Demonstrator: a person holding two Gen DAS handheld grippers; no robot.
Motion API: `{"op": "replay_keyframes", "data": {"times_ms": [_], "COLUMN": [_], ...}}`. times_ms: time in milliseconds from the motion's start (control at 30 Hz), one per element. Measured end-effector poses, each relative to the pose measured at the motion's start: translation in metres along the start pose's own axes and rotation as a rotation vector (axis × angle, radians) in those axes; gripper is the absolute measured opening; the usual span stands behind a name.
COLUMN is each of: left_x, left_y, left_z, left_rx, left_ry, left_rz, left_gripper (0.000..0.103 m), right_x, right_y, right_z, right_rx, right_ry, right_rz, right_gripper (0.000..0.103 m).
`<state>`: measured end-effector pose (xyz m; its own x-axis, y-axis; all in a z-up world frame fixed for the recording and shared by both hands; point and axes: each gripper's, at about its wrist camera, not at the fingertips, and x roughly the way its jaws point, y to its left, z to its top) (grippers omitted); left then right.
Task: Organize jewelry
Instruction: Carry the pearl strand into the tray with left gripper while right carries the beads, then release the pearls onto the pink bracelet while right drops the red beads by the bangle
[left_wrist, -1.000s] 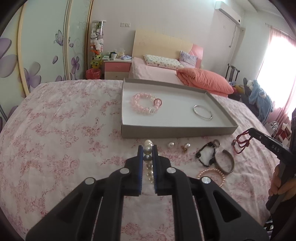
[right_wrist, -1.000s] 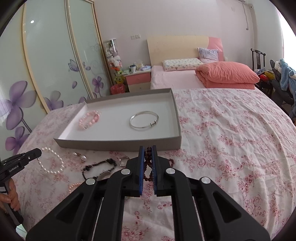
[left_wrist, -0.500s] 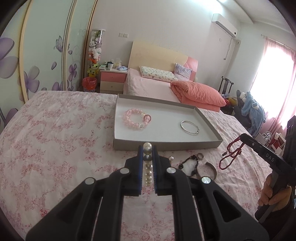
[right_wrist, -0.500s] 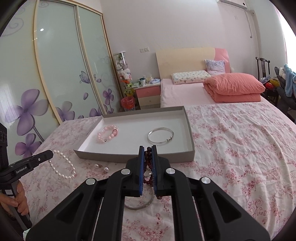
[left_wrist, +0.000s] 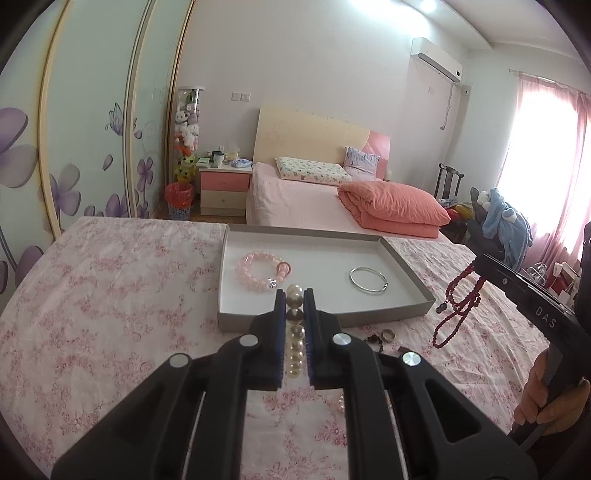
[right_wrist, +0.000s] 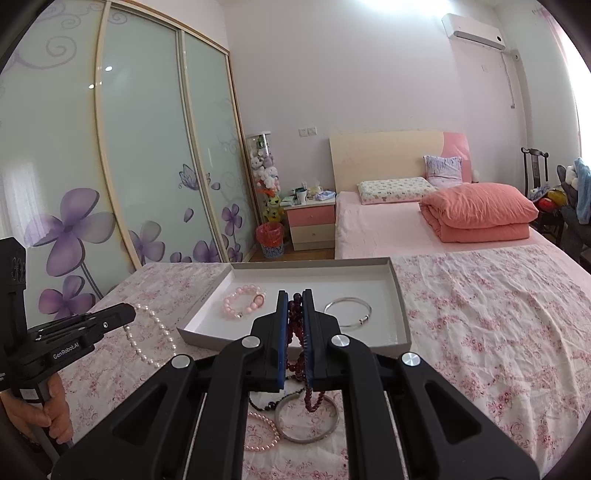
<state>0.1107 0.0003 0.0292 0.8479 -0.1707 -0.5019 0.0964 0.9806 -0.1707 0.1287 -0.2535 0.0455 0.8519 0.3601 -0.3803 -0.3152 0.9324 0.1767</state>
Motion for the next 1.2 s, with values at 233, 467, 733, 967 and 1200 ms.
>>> {"op": "replay_keyframes", "data": {"times_ms": [233,467,733,967,1200], "left_x": [0.011,0.038,0.083,0.126,0.157], "left_y": [-0.009,-0.013,-0.007,0.005,0.013], "left_z": [0.012,0.031,0.051,0.058,0.064], "left_rx": [0.014,0.025,-0.004,-0.029,-0.040], "left_ry": [-0.012,-0.012,0.017,0.068,0.102], "left_rz": [0.035,0.064,0.066,0.061,0.057], "left_gripper": [0.010,0.010,0.010,0.010,0.010], "right_x": [0.009,0.033,0.078,0.114,0.146], "right_y": [0.005,0.004,-0.012,-0.023,-0.027], "right_z": [0.008,0.026,0.044,0.043,0.038], "right_rx": [-0.013,-0.022,0.014,0.031,0.050], "right_ry": [-0.018,-0.033,-0.009,0.047,0.104], "right_rz": [0.001,-0.015,-0.026,-0.043,-0.044], "right_gripper": [0.008,0.008,0.008,0.008,0.008]}}
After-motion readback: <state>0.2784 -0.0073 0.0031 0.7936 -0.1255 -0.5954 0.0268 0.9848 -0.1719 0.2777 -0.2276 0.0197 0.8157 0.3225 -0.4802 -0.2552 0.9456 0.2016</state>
